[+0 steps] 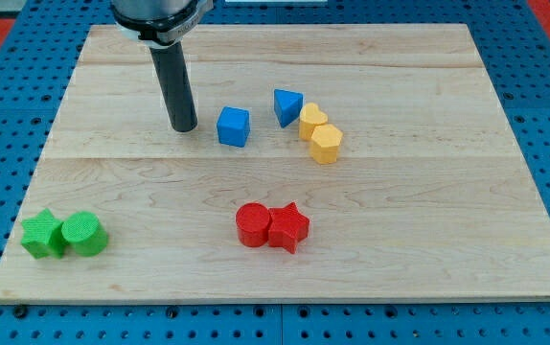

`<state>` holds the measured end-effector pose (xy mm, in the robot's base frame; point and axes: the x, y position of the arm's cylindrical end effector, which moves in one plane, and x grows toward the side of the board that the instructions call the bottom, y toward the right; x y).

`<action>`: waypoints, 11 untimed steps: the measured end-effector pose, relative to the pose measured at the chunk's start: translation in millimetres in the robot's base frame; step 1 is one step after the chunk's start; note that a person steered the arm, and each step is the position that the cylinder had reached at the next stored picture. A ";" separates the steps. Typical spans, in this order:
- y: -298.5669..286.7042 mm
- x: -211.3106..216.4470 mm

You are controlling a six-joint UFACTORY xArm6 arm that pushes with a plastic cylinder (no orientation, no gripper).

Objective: Slide the red star closer to blue cube

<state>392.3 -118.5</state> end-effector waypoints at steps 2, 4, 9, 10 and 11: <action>-26.7 96.4; 27.7 166.2; 100.1 122.9; 118.5 146.9; 125.2 131.0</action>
